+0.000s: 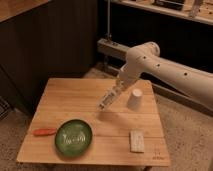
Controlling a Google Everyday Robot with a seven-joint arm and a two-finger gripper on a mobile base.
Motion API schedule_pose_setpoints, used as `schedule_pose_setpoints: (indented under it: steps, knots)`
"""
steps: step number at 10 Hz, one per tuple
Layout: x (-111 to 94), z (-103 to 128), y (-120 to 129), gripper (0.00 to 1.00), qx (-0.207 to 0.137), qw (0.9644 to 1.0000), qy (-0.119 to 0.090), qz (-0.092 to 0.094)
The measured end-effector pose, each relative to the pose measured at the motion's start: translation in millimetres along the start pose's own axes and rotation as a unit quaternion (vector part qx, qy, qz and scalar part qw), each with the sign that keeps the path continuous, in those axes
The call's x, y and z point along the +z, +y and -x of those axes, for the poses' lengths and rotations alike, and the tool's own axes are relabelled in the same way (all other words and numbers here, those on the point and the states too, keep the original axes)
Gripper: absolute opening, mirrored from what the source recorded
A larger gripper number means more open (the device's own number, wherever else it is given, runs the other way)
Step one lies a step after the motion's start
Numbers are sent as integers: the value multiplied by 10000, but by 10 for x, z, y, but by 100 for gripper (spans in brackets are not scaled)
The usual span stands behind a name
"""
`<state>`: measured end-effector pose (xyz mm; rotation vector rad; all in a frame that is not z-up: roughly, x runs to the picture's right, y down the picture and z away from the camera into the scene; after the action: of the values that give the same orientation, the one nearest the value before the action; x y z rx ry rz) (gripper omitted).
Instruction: Stand the bottle upright
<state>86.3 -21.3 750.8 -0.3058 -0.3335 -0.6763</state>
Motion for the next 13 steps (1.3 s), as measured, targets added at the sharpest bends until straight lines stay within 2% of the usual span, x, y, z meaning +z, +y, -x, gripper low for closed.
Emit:
schedule_pose_setpoints:
  steps: [2, 8, 9, 11, 13]
  knots:
    - [36, 54, 60, 1, -177, 9994, 268, 160]
    - [54, 211, 159, 1, -597, 9971, 278, 373]
    - [66, 228, 167, 1, -622, 9966, 360, 394]
    - [143, 288, 207, 1, -691, 9944, 658, 455]
    - [198, 333, 224, 1, -727, 9937, 708, 482]
